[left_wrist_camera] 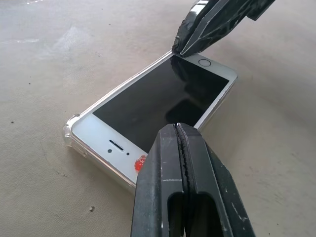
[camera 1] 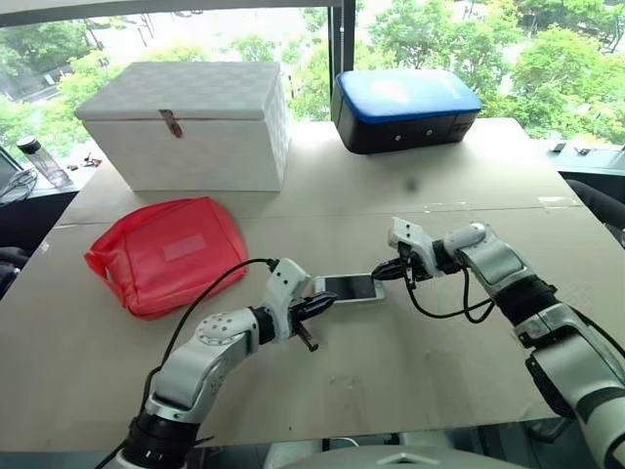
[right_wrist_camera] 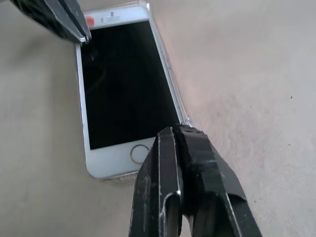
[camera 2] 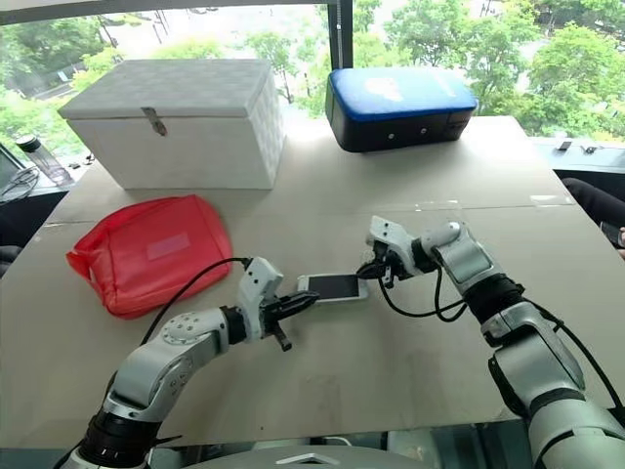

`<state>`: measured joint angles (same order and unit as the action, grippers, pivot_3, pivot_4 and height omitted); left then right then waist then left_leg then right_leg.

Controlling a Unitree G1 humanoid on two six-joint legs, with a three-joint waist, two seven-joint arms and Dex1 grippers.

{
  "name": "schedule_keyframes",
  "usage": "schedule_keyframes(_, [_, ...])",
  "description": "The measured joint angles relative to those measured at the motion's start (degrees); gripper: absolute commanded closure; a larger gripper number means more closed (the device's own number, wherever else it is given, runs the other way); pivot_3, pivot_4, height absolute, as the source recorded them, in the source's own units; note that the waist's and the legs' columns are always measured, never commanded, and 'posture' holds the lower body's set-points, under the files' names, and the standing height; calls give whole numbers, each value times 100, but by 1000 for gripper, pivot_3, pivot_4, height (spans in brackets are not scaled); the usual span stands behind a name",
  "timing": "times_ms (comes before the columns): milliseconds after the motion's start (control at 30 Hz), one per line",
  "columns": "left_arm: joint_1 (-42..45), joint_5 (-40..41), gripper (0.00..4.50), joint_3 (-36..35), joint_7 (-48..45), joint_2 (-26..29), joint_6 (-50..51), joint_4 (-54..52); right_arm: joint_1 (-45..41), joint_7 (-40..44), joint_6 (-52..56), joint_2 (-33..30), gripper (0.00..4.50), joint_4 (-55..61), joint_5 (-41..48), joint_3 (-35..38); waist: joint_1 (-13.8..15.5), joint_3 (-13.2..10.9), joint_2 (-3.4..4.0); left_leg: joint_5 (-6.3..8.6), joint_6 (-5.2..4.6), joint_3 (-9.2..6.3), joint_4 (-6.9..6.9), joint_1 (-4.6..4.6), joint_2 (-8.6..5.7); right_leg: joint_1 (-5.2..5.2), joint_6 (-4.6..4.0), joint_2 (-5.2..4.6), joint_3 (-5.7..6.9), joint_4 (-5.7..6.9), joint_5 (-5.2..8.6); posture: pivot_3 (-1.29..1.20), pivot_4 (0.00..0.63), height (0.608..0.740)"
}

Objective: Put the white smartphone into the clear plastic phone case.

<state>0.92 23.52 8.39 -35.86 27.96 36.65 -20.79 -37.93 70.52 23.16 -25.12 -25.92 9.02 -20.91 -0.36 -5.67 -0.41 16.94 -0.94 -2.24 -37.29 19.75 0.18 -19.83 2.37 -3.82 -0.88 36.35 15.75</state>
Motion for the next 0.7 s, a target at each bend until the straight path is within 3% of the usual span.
schedule_keyframes(67, [19, 1, 4500, -5, 1, -25, -20, -12, 241, 135, 296, -79, 4477, 362, 335, 293, -2, -42, 18, 0, -1, 1, 2, 20, -2, -8, 0, -8, 2, -21, -3, 0, 150, 740])
schedule_keyframes(133, [49, 10, 4500, 0, -7, -29, -25, -76, 428, 413, 512, -373, 4477, 882, 484, 293, -7, -53, 64, 0, -9, 10, 14, 97, -10, -92, 4, -18, 2, -32, -6, 0, 150, 740])
schedule_keyframes(267, [132, 20, 4500, -4, -10, -60, -46, -100, 485, 548, 718, -668, 4477, 1535, 376, 29, -15, -51, 62, -16, 24, -1, 23, 204, -10, -194, 25, -6, 12, -41, -18, 0, 150, 740])
schedule_keyframes(467, [227, 11, 4500, 9, -7, -60, -31, 27, 234, 519, 185, -702, 4477, 1573, -226, -434, -37, -19, 22, 1, 0, -1, 31, 176, -18, -175, 22, -7, 6, -57, -16, 0, 150, 740])
schedule_keyframes(600, [208, -19, 4500, 13, -6, -58, 27, 114, 154, 507, -328, -758, 4477, 1581, -771, -723, -13, -3, -11, 8, -8, -10, 60, 62, -17, -72, -1, -17, 12, -59, -2, 0, 150, 740])
schedule_keyframes(700, [194, -37, 4500, 12, 7, -63, 33, 114, 155, 511, -493, -774, 4477, 1645, -967, -765, 25, 12, -21, 7, -9, -10, 63, 51, -17, -60, -1, -22, 12, -58, -2, 0, 150, 740])
